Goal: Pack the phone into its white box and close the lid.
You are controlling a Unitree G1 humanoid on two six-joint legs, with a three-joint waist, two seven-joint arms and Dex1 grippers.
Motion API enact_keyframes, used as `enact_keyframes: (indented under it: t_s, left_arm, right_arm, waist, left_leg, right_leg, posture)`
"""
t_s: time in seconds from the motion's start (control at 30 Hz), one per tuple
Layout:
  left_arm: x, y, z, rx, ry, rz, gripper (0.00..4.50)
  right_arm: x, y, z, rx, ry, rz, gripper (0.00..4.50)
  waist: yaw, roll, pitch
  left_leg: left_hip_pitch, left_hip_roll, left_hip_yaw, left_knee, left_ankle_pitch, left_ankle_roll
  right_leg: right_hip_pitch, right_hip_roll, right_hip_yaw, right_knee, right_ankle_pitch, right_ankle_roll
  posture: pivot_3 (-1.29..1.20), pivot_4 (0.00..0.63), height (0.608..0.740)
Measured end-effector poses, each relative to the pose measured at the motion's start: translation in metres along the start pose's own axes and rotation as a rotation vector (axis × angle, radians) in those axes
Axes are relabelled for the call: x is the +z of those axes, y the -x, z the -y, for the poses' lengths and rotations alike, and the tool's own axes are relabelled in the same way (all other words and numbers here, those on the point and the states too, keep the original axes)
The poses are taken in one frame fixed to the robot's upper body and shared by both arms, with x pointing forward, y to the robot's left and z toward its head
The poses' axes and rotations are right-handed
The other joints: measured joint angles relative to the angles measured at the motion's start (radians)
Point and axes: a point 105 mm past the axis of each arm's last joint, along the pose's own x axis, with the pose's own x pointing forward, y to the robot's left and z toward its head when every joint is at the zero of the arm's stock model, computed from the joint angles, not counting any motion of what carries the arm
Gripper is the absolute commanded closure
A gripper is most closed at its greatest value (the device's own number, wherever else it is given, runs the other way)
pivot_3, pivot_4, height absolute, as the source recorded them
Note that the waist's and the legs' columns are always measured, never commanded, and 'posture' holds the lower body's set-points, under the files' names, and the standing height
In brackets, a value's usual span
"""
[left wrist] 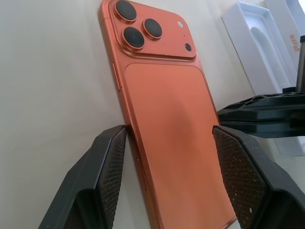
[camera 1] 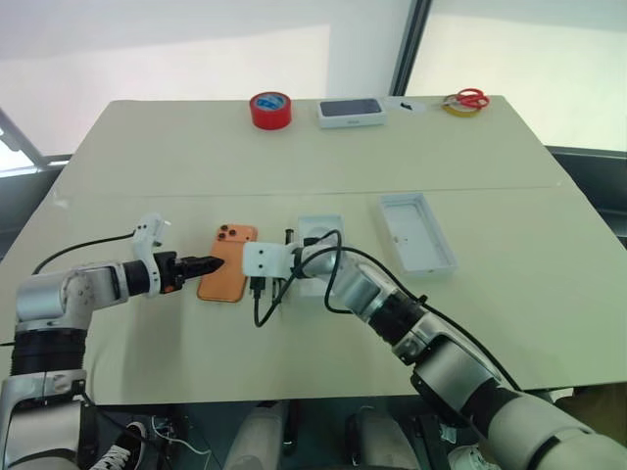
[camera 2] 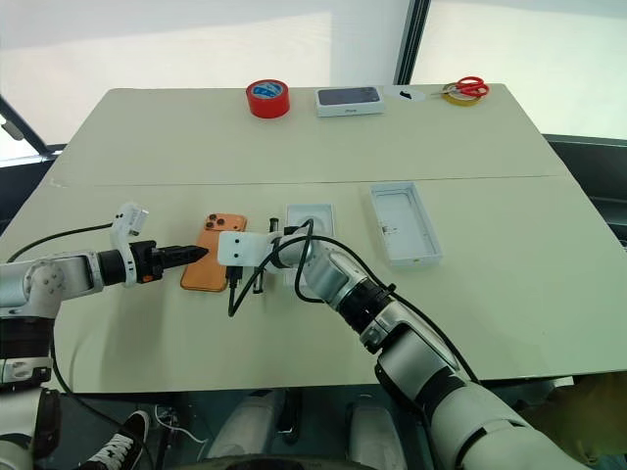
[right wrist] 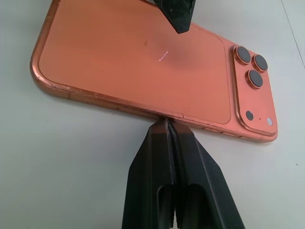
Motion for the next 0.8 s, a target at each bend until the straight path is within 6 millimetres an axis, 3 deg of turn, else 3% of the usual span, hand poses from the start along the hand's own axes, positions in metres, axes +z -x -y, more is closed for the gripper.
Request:
enact_keyframes:
  t_s: [0.2, 0.43, 0.53, 0.67, 0.8]
  left_arm:
    - [-0.004, -0.004, 0.007, -0.091, 0.149, 0.002, 1.47]
    - [-0.003, -0.006, 0.006, -0.106, 0.183, 0.017, 1.47]
    - [-0.003, -0.005, 0.004, -0.102, 0.198, 0.025, 2.32]
    - [-0.006, -0.009, 0.013, -0.176, 0.254, 0.035, 4.29]
    - [-0.003, -0.009, 0.016, -0.186, 0.248, 0.037, 4.46]
  right_arm:
    - [-0.002, 0.001, 0.001, -0.003, -0.003, 0.000, 4.42]
    - [-0.002, 0.001, 0.002, -0.002, -0.003, -0.003, 4.42]
    - [-0.002, 0.001, 0.003, -0.003, -0.002, -0.005, 4.50]
    - [-0.004, 0.002, 0.004, -0.006, 0.007, -0.009, 4.50]
    - [-0.005, 0.002, 0.004, -0.010, 0.007, -0.015, 4.50]
  waist:
    - [-0.001, 0.000, 0.000]
    - [0.000, 0.000, 0.000]
    - [-0.001, 0.000, 0.000]
    - [-0.001, -0.001, 0.000]
    - [-0.006, -0.001, 0.000]
  left_leg:
    - [0.000, 0.000, 0.000, 0.000, 0.000, 0.000]
    - [0.000, 0.000, 0.000, 0.000, 0.000, 0.000]
    - [0.000, 0.000, 0.000, 0.000, 0.000, 0.000]
    - [0.000, 0.000, 0.000, 0.000, 0.000, 0.000]
    - [0.005, 0.000, 0.000, -0.003, 0.000, 0.000]
  right_leg:
    - [0.000, 0.000, 0.000, 0.000, 0.000, 0.000]
    - [0.000, 0.000, 0.000, 0.000, 0.000, 0.000]
    - [0.000, 0.000, 0.000, 0.000, 0.000, 0.000]
    - [0.000, 0.000, 0.000, 0.000, 0.000, 0.000]
    - [0.003, 0.000, 0.000, 0.000, 0.000, 0.000]
  posture:
    - [0.00, 0.150, 0.738]
    - [0.00, 0.150, 0.738]
    - [0.00, 0.150, 0.738]
    - [0.00, 0.150, 0.738]
    - [0.00, 0.150, 0.738]
